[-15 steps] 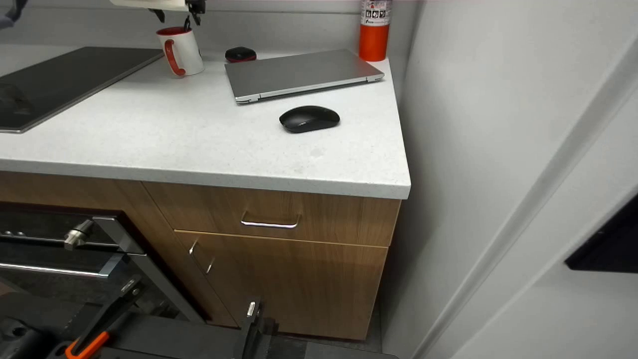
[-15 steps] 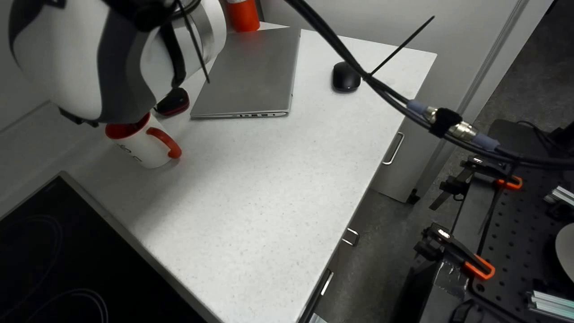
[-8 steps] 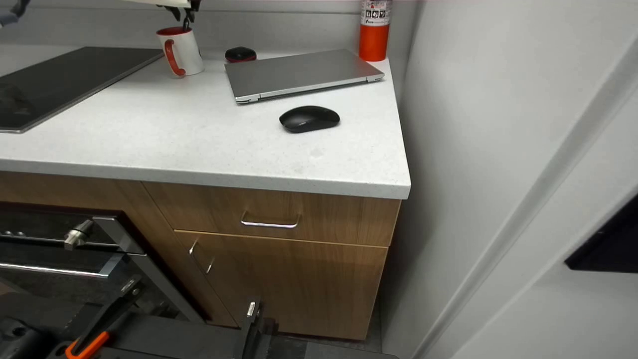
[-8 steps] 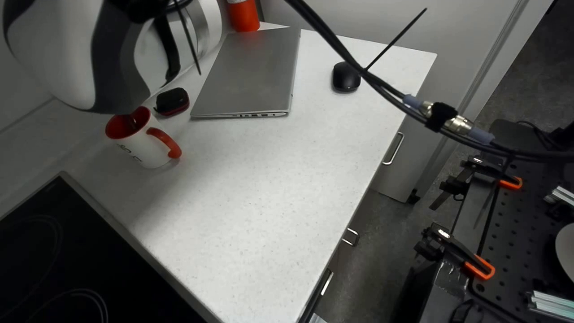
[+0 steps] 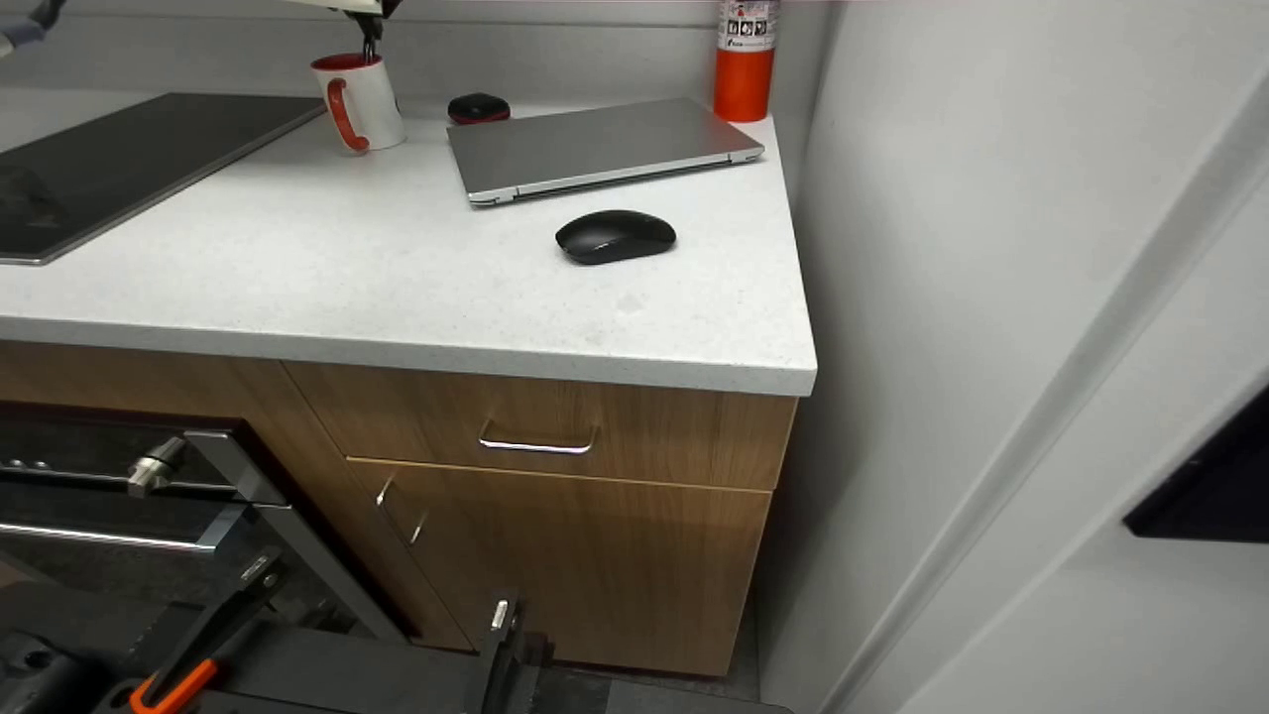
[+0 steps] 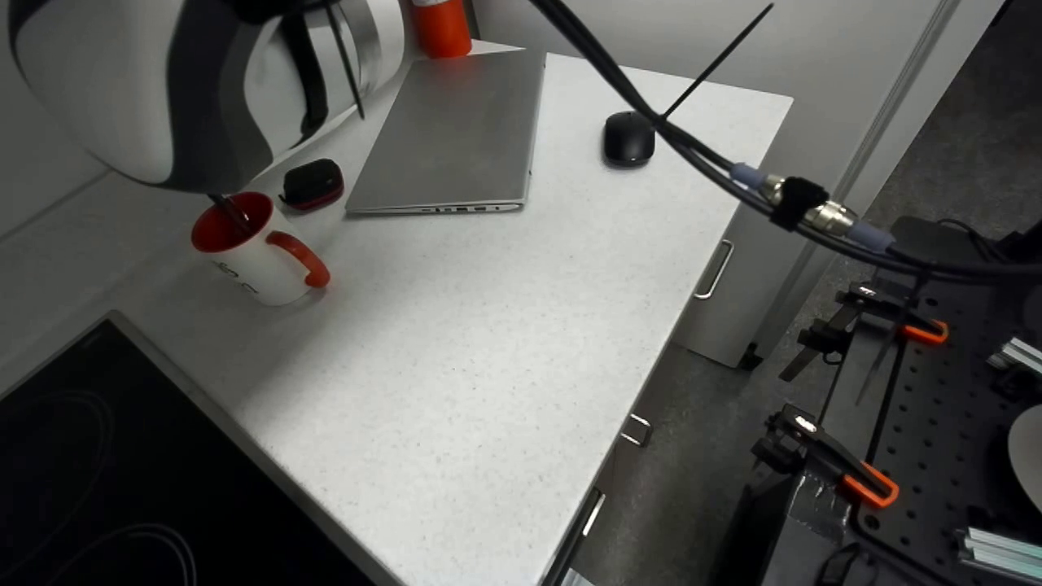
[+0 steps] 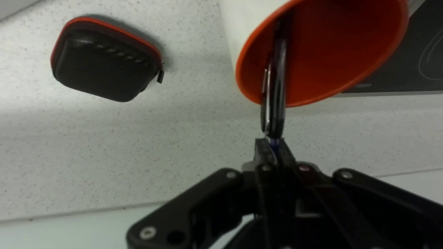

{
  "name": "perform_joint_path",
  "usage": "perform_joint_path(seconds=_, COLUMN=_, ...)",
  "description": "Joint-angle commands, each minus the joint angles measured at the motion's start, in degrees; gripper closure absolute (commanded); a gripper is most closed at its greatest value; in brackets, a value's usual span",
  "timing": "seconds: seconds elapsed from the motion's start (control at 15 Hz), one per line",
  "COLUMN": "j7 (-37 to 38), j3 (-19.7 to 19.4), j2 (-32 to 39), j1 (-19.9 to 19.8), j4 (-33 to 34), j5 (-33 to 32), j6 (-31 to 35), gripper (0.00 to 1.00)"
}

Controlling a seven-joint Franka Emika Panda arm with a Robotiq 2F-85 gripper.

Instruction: Take the pen from the cup and put it on the countertop

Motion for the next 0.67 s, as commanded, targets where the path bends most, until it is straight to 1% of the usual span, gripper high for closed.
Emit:
perform_joint_path(seconds=0.0, j7=1.3, j3=1.7, j2=-0.6, j1=-1.2, j4=0.1, j5=-0.4, j6=1.1, gripper=0.99)
perform_joint_path(seconds=0.13, j7=0.9, j3=2.5, j2=-2.7, j1=-1.7, j4=-1.5, j5=-0.2, j6=1.5, gripper=0.99)
perform_joint_path(seconds=0.27, j7=-0.1, j3=4.1, j2=-5.4, j1=-2.6, j4=-3.4, j5=0.2, j6=2.8, gripper=0.99)
perform_joint_path(seconds=0.4, j7=0.2, j3=4.2, j2=-7.6, j1=-2.9, j4=-5.0, j5=0.0, j6=4.8, gripper=0.99)
perform_joint_path(seconds=0.6, j7=-1.7, j3=6.9, j2=-11.0, j1=-5.8, j4=-9.2, j5=3.0, j6=8.8, gripper=0.99)
